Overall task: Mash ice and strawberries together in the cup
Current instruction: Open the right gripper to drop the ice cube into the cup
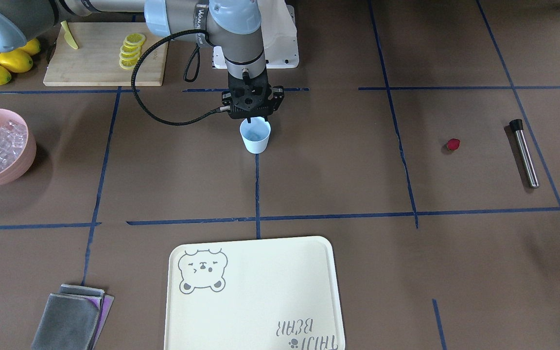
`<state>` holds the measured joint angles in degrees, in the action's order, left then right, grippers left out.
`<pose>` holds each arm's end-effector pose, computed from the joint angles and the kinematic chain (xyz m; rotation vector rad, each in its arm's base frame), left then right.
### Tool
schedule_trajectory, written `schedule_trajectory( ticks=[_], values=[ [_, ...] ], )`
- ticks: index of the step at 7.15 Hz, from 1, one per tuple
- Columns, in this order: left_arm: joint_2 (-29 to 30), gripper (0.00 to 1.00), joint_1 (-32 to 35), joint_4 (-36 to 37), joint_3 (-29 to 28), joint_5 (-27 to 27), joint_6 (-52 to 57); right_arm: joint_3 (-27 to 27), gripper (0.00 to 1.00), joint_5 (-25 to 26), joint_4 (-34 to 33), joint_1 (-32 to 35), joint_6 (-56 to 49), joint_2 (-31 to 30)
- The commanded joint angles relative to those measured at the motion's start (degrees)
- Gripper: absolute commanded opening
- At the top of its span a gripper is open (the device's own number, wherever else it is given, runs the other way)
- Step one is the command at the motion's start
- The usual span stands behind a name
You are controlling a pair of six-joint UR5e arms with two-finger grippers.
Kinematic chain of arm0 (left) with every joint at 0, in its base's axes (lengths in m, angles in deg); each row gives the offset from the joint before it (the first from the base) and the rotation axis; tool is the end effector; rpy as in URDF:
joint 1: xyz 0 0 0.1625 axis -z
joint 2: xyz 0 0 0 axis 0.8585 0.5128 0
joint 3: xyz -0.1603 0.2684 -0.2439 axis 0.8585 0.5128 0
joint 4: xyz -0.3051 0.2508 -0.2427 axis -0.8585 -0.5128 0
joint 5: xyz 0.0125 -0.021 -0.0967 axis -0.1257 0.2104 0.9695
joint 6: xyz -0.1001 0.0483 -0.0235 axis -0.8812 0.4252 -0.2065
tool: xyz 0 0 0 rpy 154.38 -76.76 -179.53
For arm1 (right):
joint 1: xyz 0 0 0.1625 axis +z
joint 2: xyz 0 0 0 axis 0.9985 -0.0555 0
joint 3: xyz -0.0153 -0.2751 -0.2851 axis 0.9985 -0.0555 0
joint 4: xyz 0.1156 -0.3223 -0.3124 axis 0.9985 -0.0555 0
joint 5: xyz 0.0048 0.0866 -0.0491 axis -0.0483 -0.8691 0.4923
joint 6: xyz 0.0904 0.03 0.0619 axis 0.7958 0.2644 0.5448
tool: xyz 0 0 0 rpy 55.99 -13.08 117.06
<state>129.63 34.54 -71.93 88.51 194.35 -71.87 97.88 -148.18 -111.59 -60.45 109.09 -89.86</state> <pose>-0.0863 -0.5566 0.5871 0.1555 0.8093 0.0566 -0.5855 -0.3968 0.0844 0.0200 -0.8710 -0.0235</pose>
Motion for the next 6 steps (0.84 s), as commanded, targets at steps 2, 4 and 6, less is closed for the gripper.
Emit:
schedule_trajectory(
  ticks=[2,4,6],
  values=[
    [0.00,1.00,0.00,0.00,0.08,0.00,0.00,0.41,1.00,0.36,-0.08,0.00,0.05,0.03],
    [-0.08,1.00,0.00,0.00,0.08,0.00,0.00,0.67,1.00,0.36,-0.08,0.00,0.49,0.11],
    [-0.08,1.00,0.00,0.00,0.17,0.00,0.00,5.91,1.00,0.36,-5.48,1.91,4.35,-1.28]
  ],
)
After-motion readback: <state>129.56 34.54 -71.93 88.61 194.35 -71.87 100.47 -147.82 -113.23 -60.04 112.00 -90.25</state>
